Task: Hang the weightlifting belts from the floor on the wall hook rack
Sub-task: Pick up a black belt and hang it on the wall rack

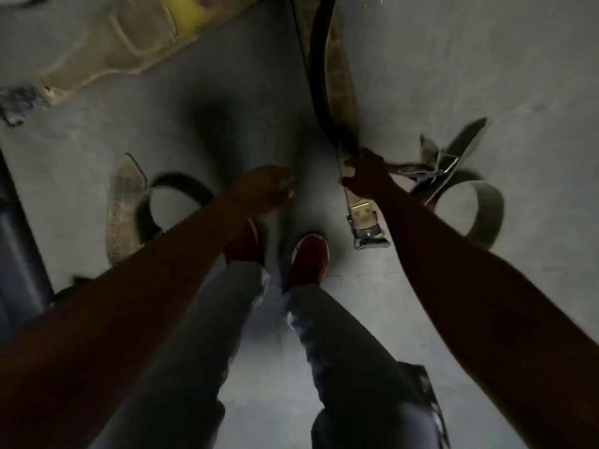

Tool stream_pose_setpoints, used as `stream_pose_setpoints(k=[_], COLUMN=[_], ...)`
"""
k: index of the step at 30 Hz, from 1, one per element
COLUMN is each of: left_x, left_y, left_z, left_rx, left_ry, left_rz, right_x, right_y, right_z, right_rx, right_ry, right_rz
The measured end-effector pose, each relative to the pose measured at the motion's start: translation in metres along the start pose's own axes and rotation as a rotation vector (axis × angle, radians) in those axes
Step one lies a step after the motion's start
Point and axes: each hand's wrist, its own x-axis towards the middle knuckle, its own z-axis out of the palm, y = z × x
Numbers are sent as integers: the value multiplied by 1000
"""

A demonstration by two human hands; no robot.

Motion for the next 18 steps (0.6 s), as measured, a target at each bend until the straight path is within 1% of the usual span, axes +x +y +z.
stream_pose_setpoints(k=[2,4,5,7,9,10,12,14,15,16,17,18], left_x=[23,36,42,48,45,46,48,53,57,58,58,60], left_y=[-6,-5,-5,-2,3,5,12,25,35,49,65,80], left_z=[3,8,8,5,-3,-6,-15,-28,-37,-47,-58,-69], left_rx=[-24,15,74,194,268,293,360,519,594,651,699,734], left_ry=[-16,-49,-58,-31,33,78,234,387,416,407,379,305], left_rz=[-12,1,9,2,42,86,235,393,452,509,558,585], right_x=[25,38,43,41,32,26,8,-14,-24,-34,-45,-53], right_y=[3,3,2,-4,-9,-10,-14,-22,-25,-26,-29,-30], right_z=[3,3,5,2,-3,-6,-17,-35,-42,-49,-54,-56], right_rx=[-126,-185,-196,-220,-204,-186,-105,-23,13,49,95,149], right_ry=[-43,-116,-126,-103,-51,-20,68,131,141,146,161,204], right_rz=[21,62,70,81,74,53,-28,-104,-125,-142,-169,-197])
